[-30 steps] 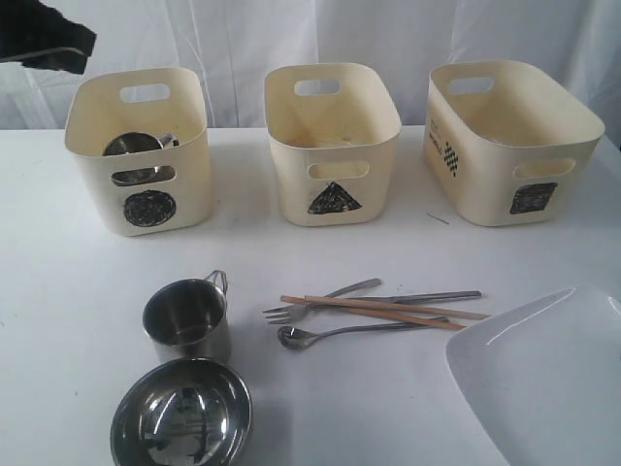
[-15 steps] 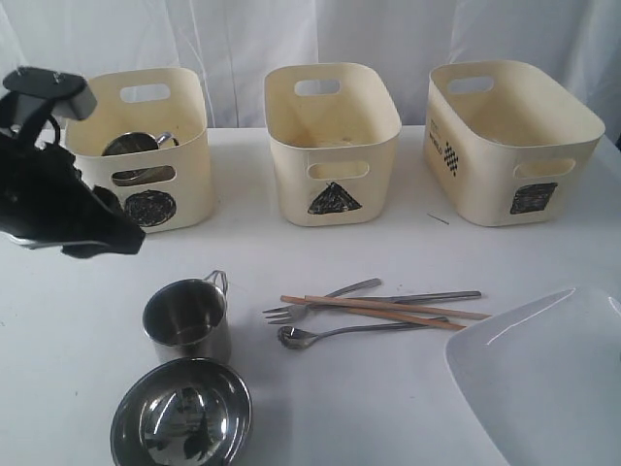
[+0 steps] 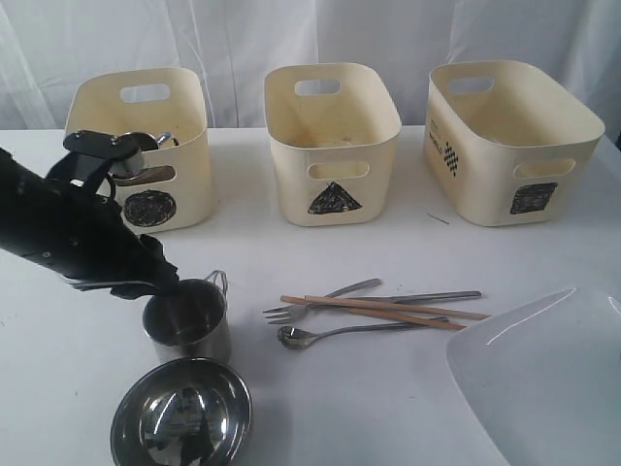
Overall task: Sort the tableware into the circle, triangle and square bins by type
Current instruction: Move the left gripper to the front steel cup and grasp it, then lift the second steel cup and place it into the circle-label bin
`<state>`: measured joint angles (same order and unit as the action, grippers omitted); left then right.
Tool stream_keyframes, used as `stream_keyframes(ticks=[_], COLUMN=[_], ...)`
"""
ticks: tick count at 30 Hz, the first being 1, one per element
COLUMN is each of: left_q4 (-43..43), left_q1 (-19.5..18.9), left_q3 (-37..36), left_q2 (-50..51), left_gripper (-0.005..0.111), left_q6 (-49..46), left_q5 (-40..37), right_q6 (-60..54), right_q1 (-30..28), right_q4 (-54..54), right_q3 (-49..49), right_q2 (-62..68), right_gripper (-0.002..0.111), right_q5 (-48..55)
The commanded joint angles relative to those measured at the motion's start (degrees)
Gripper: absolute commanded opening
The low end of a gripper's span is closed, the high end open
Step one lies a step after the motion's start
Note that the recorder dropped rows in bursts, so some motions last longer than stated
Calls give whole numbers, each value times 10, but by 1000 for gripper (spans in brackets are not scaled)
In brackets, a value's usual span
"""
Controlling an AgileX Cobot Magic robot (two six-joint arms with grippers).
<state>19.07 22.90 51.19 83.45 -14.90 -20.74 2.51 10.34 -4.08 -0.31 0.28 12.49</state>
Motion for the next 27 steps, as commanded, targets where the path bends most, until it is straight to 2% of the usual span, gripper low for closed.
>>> stream_keyframes(ticks=[1, 9, 10, 14, 15, 17, 21, 27], left_q4=[10, 15, 15, 13, 6, 6, 6, -37], left_q1=[6, 6, 6, 2, 0, 0, 0, -7], left_q3=[-4, -4, -4, 7, 15, 38, 74, 121], left_q2=[33, 112, 118, 119, 119, 119, 101, 19], left_gripper=[61, 60, 57, 5, 0, 0, 0, 0], left_q6=[-2, -3, -3, -4, -6, -6, -5, -6], left_q5=[-1, 29, 35, 69, 80, 98, 83, 115], right_q6=[2, 2, 2, 2, 2, 2, 2, 12], right_q1=[-7, -7, -7, -7, -7, -7, -7, -7], right_q4=[-3, -3, -3, -3, -3, -3, -3, -3], right_q3=[3, 3, 3, 3, 3, 3, 3, 3], right_q2=[-3, -3, -3, -3, -3, -3, -3, -3], right_gripper=[0, 0, 0, 0, 0, 0, 0, 0], right_q5=[1, 2, 2, 1, 1, 1, 1, 2])
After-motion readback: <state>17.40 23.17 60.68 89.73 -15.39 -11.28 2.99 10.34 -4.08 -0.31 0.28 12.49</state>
